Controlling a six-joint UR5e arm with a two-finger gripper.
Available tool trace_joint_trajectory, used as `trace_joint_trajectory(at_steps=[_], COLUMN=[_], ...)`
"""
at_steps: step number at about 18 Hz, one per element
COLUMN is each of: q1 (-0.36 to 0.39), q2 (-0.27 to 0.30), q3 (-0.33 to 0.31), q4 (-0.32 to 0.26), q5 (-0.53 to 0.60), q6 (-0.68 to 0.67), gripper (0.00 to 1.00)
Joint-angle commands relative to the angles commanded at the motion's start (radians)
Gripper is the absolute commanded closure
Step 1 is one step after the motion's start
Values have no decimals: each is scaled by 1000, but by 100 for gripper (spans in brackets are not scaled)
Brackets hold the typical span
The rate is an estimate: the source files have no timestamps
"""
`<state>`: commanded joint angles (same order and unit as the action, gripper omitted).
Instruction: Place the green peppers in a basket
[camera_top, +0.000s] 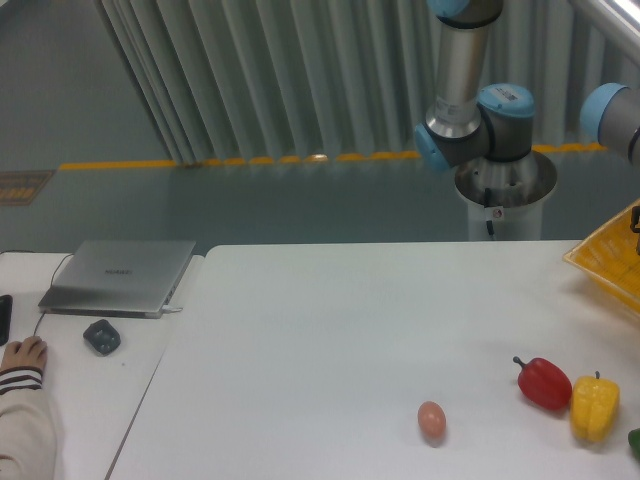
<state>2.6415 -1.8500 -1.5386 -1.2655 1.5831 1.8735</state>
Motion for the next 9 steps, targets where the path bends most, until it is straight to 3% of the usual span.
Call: trace_joint_trajectory(at_steps=[4,9], q1=[-11,-52], q2=[-3,-41], q3=[12,26], q4=[8,124], q5=[0,2], q6=[-302,-597], gripper=[0,0])
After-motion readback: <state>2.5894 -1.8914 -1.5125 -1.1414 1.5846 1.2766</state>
